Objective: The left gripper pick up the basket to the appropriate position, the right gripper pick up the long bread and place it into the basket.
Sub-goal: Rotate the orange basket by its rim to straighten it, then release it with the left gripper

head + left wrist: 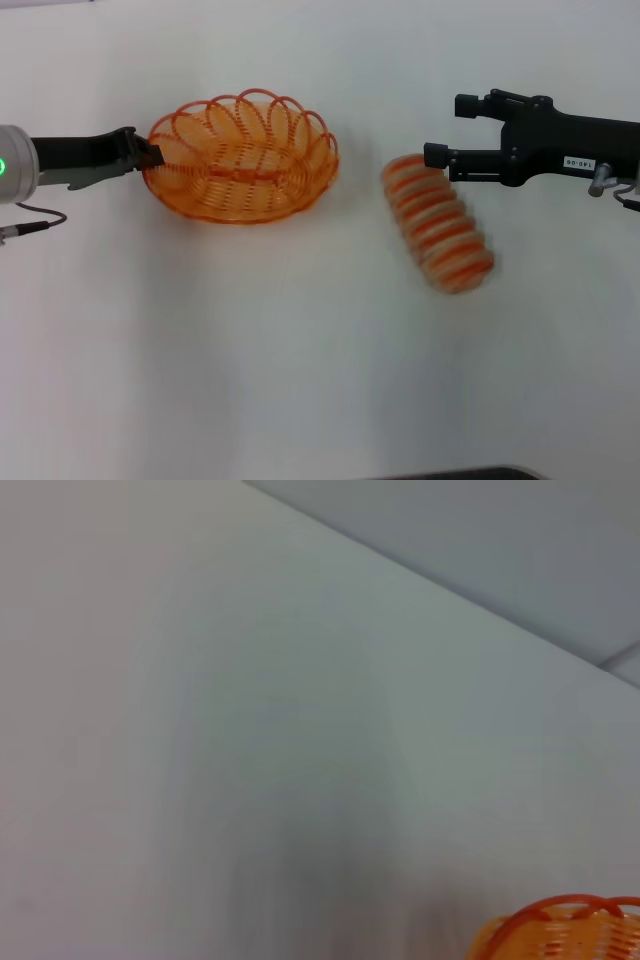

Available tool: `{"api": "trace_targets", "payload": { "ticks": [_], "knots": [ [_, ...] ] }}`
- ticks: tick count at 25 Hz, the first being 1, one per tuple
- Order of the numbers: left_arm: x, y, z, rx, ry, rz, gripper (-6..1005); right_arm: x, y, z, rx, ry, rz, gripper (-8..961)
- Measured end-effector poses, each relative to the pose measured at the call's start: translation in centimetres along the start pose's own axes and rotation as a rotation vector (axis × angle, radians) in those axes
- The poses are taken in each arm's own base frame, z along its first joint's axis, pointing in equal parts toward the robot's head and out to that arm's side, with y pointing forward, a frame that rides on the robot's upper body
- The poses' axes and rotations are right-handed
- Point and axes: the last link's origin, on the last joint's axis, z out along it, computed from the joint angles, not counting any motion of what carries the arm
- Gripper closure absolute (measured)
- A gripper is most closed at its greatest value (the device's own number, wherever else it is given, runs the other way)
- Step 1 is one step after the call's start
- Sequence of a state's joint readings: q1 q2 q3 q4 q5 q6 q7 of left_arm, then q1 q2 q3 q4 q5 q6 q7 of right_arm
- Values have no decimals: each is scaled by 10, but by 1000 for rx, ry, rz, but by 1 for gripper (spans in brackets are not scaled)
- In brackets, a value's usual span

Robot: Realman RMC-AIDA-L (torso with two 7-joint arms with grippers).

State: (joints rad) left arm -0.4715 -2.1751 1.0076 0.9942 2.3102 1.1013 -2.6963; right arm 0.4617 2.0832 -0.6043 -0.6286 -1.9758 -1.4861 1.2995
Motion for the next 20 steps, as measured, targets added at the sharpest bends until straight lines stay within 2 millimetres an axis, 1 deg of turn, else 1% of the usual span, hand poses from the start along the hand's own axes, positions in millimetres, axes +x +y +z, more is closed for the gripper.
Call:
{"api": "trace_targets", "payload": {
  "ticks": [9, 20],
  "knots": [
    [-4, 6, 5, -16, -10, 14, 929, 0, 1, 1, -2, -1, 2, 6],
    [-4, 5, 2, -15, -8, 17, 928, 0, 1, 1, -3, -1, 2, 6]
  ]
}}
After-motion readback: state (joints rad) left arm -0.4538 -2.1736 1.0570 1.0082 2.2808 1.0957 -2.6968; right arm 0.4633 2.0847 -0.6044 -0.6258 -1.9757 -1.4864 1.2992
